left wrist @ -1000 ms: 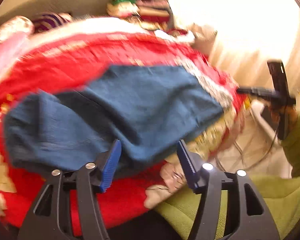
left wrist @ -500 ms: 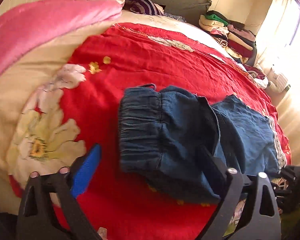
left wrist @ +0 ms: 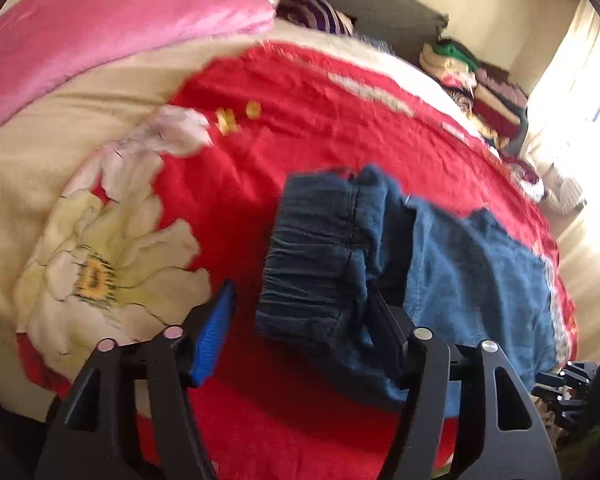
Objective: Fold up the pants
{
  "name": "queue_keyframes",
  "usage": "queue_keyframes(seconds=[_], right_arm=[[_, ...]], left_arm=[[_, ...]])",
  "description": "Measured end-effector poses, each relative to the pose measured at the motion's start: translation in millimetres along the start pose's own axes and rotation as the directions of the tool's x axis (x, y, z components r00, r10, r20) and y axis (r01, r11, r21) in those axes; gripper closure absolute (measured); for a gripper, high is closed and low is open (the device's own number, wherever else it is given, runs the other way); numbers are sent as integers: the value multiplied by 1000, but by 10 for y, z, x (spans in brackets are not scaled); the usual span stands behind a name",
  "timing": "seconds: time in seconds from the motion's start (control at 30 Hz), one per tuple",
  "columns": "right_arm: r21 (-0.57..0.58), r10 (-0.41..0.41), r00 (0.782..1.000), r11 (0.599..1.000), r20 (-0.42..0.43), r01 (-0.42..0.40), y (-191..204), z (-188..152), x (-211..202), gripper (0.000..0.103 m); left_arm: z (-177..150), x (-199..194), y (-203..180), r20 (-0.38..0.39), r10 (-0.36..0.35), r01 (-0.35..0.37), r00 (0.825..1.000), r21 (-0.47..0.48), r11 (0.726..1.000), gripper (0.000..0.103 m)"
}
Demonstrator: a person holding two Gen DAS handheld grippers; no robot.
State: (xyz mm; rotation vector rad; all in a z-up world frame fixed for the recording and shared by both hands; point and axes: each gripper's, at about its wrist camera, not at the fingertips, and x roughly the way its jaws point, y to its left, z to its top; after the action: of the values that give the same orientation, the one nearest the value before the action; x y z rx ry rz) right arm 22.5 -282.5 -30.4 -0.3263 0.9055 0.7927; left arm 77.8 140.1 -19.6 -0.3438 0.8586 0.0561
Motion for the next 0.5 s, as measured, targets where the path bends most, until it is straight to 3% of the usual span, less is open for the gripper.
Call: queue_keyframes(seconds=[0.07, 0.1, 0.17, 0.23, 0.33, 0.4, 0.5], right_arm=[[46, -21, 997, 999, 67, 18, -130, 12, -205, 77], [81, -49, 993, 996, 108, 40, -221, 21, -309, 70], [154, -105, 983, 985, 148, 82, -407, 31, -408, 67], [221, -157, 978, 967, 139, 123, -614, 18, -412, 67], [265, -181, 979, 952, 97, 150, -789, -11, -314, 67], [298, -200, 979, 937, 33, 181, -859, -58, -197, 66], [349, -200, 979, 916, -34, 199, -977, -231, -61, 66]], left_arm=[[64, -261, -85, 91, 50, -52, 995, 16, 999, 34], [106, -418, -186, 143, 39, -45, 989, 36, 998, 34], [149, -551, -400, 173, -6, -10, 985, 89, 996, 33], [145, -516, -713, 134, -100, 77, 986, 166, 983, 33], [-20, -189, -1169, 8, -163, 154, 987, 287, 945, 33], [-147, 39, -1283, -57, -129, 140, 990, 332, 933, 33], [-319, 437, -1117, -148, 12, 40, 989, 347, 937, 33]])
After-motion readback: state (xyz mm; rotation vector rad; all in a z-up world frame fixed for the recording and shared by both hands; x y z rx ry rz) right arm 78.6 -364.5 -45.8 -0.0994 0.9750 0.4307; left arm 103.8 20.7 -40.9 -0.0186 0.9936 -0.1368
